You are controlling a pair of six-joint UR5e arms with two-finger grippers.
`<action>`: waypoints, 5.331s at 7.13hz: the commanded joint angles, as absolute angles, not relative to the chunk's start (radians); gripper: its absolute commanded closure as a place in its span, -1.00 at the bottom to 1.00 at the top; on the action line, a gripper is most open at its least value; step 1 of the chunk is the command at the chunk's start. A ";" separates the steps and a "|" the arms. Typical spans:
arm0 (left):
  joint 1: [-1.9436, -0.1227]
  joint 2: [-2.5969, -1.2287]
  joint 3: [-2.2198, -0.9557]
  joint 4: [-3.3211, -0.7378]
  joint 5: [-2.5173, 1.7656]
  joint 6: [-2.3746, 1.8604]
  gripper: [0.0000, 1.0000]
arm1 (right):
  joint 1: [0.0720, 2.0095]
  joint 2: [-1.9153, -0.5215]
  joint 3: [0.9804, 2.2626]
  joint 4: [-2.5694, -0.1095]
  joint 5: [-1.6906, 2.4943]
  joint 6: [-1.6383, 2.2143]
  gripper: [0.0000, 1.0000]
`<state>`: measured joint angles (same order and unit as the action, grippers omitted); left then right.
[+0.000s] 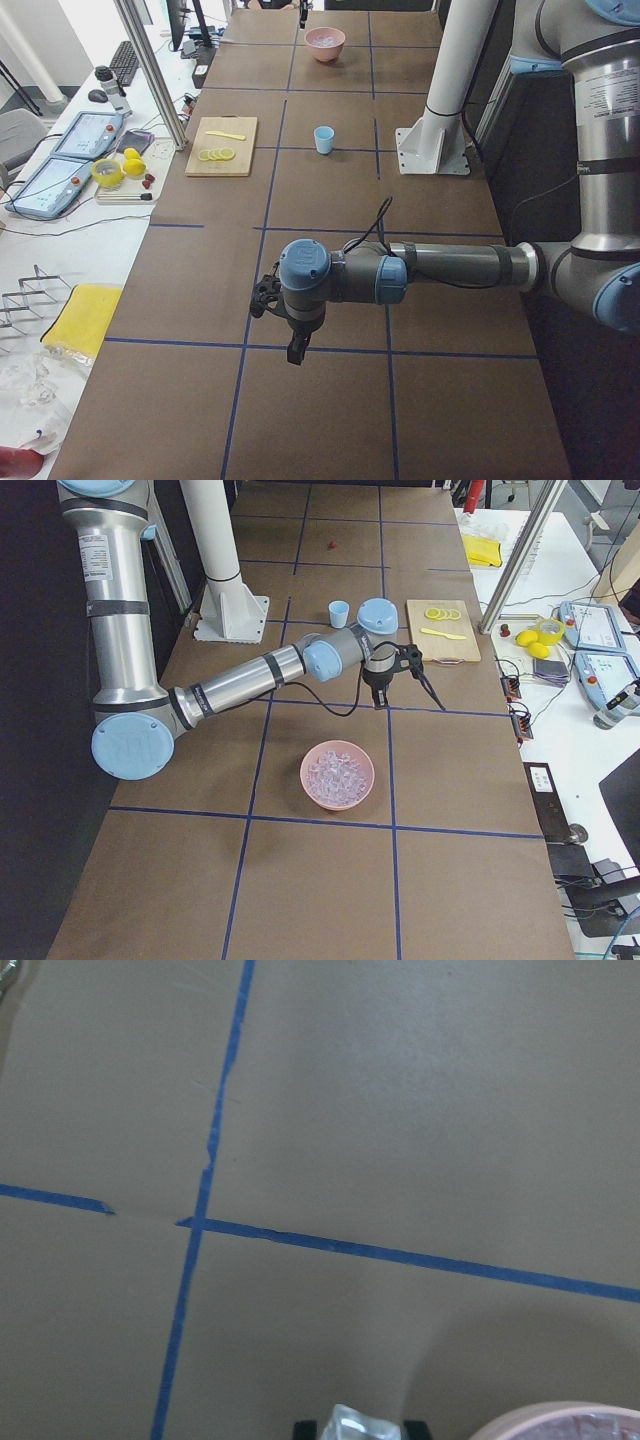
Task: Put ice and strawberries in cup
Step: 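Carry the ice cube with the right gripper over the light-blue cup, then open the right gripper to drop the ice cube into the cup, then move the right gripper back toward the pink bowl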
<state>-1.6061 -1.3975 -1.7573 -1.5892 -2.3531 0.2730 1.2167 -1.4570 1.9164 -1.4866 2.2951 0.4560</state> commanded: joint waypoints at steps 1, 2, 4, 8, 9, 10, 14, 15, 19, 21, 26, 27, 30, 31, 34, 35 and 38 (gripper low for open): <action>-1.606 -1.397 -1.761 -1.591 -2.353 0.273 -1.00 | 1.099 -1.332 1.930 -1.508 2.278 0.588 1.00; -1.606 -1.399 -1.761 -1.591 -2.355 0.273 -1.00 | 1.013 -1.266 1.930 -1.508 2.242 0.700 1.00; -1.606 -1.399 -1.764 -1.591 -2.355 0.273 -1.00 | 0.773 -1.159 1.925 -1.517 2.067 0.947 1.00; -1.606 -1.401 -1.763 -1.591 -2.355 0.273 -1.00 | 0.474 -0.835 1.821 -1.769 1.774 1.216 1.00; -1.606 -1.401 -1.763 -1.591 -2.355 0.273 -1.00 | 0.448 -0.774 1.756 -1.770 1.766 1.271 1.00; -1.606 -1.401 -1.763 -1.589 -2.355 0.273 -1.00 | 0.436 -0.766 1.740 -1.770 1.746 1.278 1.00; -1.606 -1.401 -1.763 -1.591 -2.355 0.273 -1.00 | 0.436 -0.753 1.718 -1.764 1.701 1.278 1.00; -1.606 -1.401 -1.763 -1.591 -2.355 0.273 -1.00 | 0.436 -0.755 1.718 -1.764 1.700 1.278 1.00; -1.606 -1.401 -1.764 -1.591 -2.355 0.273 -1.00 | 0.434 -0.752 1.720 -1.763 1.700 1.270 -0.92; -1.606 -1.401 -1.764 -1.591 -2.355 0.273 -1.00 | 0.433 -0.749 1.721 -1.763 1.703 1.270 -0.94; -1.606 -1.401 -1.763 -1.589 -2.355 0.273 -1.00 | 0.664 -0.875 1.796 -1.761 1.887 1.021 -0.97; -1.606 -1.401 -1.761 -1.589 -2.355 0.273 -1.00 | 0.733 -0.955 1.828 -1.752 1.929 0.852 -0.97; -1.606 -1.399 -1.763 -1.589 -2.355 0.273 -1.00 | 1.041 -1.278 1.839 -1.570 2.171 0.419 -0.97; -1.606 -1.399 -1.763 -1.589 -2.355 0.273 -1.00 | 1.113 -1.349 1.839 -1.546 2.195 0.258 -0.97; -1.606 -1.399 -1.763 -1.589 -2.355 0.273 -1.00 | 1.268 -1.532 1.841 -1.526 2.256 -0.108 -0.97; -1.606 -1.397 -1.763 -1.589 -2.355 0.273 -1.00 | 1.270 -1.573 1.838 -1.493 2.255 -0.161 -0.97; -1.606 -1.397 -1.763 -1.589 -2.355 0.273 -1.00 | 1.267 -1.669 1.812 -1.307 2.249 -0.225 -0.96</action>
